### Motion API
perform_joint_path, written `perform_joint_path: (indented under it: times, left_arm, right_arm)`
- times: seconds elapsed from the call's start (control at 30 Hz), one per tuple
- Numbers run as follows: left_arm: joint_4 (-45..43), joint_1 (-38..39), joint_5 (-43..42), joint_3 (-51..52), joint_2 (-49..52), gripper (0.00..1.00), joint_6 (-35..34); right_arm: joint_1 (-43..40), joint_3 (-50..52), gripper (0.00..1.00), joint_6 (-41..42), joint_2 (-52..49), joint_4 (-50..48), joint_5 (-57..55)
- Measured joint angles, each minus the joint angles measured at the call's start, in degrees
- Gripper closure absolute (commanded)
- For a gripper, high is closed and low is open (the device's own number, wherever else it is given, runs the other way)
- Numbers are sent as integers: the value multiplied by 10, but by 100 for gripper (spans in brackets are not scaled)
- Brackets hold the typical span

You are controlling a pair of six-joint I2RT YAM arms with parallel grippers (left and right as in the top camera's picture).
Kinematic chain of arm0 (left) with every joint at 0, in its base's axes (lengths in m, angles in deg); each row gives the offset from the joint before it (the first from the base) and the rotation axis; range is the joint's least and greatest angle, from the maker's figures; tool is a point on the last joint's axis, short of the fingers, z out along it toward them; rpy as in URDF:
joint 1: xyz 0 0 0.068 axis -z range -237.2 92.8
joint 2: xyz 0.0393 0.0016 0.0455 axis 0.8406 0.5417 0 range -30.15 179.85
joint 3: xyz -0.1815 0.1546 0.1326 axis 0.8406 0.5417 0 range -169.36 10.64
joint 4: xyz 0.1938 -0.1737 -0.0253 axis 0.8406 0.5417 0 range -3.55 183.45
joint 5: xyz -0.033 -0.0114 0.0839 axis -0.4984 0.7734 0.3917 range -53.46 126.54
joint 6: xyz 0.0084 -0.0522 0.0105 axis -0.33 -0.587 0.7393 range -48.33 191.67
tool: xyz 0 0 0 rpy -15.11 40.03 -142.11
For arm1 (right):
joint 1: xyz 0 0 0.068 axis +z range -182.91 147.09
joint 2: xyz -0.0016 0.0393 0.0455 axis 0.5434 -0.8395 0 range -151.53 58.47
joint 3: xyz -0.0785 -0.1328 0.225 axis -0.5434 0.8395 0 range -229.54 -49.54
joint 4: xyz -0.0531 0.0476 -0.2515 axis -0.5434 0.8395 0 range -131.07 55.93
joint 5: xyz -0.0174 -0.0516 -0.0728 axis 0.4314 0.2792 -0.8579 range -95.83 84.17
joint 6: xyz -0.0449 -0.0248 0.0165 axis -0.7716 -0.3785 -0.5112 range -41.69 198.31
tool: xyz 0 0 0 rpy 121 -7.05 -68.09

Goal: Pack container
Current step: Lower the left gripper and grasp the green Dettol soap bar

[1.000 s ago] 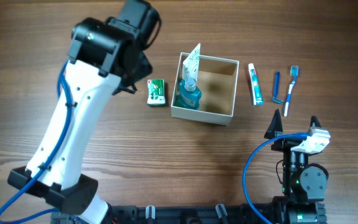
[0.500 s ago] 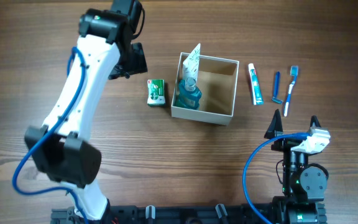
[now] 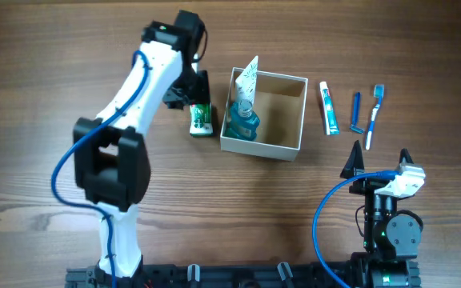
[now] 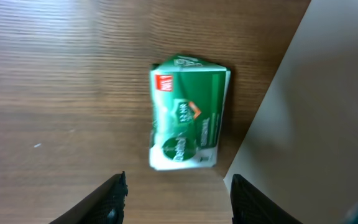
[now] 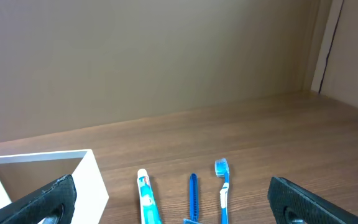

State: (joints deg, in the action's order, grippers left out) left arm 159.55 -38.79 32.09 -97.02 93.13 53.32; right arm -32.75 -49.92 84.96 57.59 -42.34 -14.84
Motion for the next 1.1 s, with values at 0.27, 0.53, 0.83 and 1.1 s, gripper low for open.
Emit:
perform_joint_path:
  times: [0.27,0.53,0.83,1.1]
  left_arm:
    - [-21,5,-2,0,55,45,3]
    - [-40,5,-2,0,62,38,5]
    - [-55,5,-2,18,62,38,5]
    - [-76,10,-2,42,62,38,5]
  right_arm:
    - [0,0,0,0,0,0,0]
    - [0,0,0,0,0,0,0]
    - [0,0,0,0,0,0,0]
    - [0,0,0,0,0,0,0]
